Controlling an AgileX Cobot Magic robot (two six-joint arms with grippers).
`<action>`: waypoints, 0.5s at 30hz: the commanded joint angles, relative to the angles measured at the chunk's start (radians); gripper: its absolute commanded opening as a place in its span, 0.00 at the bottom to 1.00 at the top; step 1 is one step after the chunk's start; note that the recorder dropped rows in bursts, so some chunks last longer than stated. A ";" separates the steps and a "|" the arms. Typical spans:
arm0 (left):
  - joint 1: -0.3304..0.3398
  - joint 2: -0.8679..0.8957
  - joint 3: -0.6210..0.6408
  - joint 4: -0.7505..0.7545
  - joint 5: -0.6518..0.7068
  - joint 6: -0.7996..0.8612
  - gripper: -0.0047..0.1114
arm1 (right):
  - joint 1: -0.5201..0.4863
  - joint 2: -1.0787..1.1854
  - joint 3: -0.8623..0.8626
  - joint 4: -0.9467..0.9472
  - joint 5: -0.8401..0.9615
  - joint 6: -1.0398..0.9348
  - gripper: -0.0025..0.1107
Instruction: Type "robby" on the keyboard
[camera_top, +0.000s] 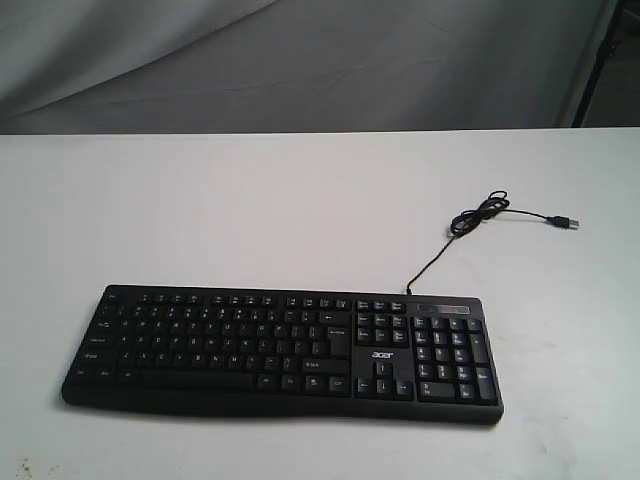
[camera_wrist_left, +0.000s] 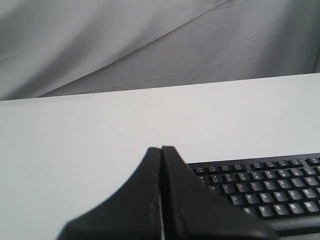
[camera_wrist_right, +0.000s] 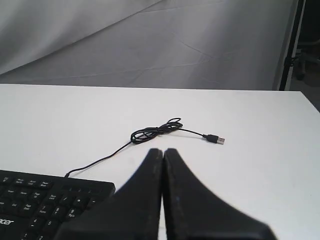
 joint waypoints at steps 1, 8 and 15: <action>-0.006 -0.003 0.004 0.005 -0.007 -0.003 0.04 | -0.007 0.002 0.004 -0.003 0.001 -0.003 0.02; -0.006 -0.003 0.004 0.005 -0.007 -0.003 0.04 | -0.007 0.002 0.004 0.065 0.015 -0.003 0.02; -0.006 -0.003 0.004 0.005 -0.007 -0.003 0.04 | -0.007 0.093 -0.271 0.086 0.241 -0.003 0.02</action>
